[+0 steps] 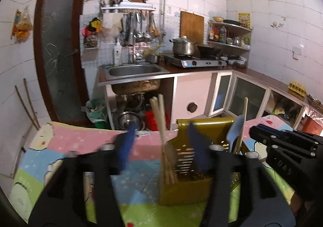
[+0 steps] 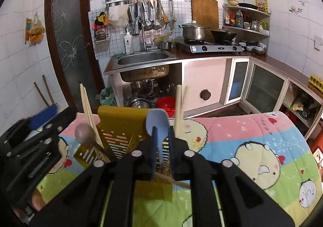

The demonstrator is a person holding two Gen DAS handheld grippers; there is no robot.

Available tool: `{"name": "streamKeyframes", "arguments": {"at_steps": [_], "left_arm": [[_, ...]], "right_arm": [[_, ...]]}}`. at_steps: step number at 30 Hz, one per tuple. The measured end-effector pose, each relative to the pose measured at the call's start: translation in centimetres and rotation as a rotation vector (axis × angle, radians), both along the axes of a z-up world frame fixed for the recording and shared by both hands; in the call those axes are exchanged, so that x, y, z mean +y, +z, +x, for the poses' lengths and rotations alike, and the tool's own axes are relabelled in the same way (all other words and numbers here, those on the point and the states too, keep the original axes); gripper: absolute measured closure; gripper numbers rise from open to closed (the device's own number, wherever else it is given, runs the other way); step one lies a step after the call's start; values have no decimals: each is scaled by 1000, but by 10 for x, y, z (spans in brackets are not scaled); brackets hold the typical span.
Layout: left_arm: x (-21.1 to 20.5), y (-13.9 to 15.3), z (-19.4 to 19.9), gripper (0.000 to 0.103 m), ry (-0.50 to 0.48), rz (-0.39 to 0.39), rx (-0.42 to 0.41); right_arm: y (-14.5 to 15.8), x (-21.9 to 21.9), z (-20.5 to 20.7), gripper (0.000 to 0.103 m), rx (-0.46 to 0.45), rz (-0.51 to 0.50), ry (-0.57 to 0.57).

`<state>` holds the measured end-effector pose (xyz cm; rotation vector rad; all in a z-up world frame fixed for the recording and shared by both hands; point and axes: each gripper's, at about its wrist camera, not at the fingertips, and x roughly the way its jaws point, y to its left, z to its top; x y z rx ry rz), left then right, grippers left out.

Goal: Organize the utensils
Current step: 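Lower the spatula and spoon into the caddy and open both tools, then move both open tools down toward the frog fork and wooden chopstick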

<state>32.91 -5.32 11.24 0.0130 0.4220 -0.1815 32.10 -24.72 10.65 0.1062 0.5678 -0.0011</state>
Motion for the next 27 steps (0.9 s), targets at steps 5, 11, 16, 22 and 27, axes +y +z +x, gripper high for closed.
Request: {"name": "streamKeyframes", "arguments": {"at_steps": [5, 11, 16, 22, 27], "left_arm": [[20, 13, -33, 24, 7, 26, 13], [41, 11, -78, 5, 33, 17, 7], [46, -21, -101, 5, 31, 37, 92], [48, -71, -121, 5, 26, 76, 200], [60, -111, -136, 5, 39, 36, 293]], "right_arm": [[15, -13, -37, 49, -29, 15, -21], [4, -17, -85, 31, -21, -3, -29], [-25, -10, -120, 25, 29, -40, -8], [-61, -3, -152, 23, 80, -28, 4], [-91, 6, -175, 23, 106, -22, 8]]}}
